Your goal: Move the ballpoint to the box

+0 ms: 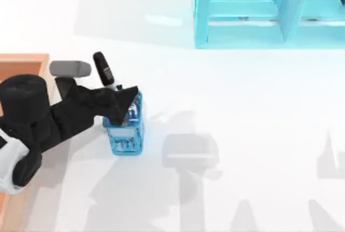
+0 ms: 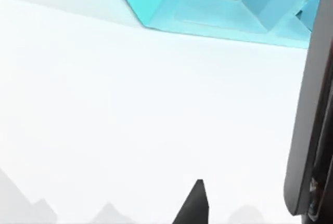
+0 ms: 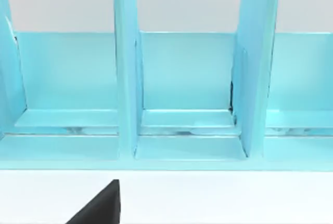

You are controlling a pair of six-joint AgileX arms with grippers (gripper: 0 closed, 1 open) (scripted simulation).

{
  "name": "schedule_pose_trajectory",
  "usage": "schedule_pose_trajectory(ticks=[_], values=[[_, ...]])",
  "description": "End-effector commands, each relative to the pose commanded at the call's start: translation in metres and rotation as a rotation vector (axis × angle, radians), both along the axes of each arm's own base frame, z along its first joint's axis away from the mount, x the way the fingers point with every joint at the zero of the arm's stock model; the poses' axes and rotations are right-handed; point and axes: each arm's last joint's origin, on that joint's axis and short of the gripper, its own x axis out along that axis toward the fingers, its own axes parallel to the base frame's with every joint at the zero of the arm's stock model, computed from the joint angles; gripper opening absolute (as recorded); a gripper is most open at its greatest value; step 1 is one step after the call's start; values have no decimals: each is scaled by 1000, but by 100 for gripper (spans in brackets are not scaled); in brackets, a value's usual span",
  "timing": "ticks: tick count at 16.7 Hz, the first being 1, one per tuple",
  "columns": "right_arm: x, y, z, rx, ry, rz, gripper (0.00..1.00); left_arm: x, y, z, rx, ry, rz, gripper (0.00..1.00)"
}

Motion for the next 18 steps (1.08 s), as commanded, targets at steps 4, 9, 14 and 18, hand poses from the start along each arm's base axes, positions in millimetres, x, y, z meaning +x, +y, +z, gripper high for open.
schedule_pose_trajectory(ticks=[4,9,14,18], values=[[0,0,0,0,0,0,100,0,0,0,0,0,0,0],[0,0,0,0,0,0,100,5,1,8,-5,-40,8,0],[0,0,0,0,0,0,100,11,14,10,22,-18,27,0],[0,0,0,0,0,0,100,31,45,40,48,-59,43,0]])
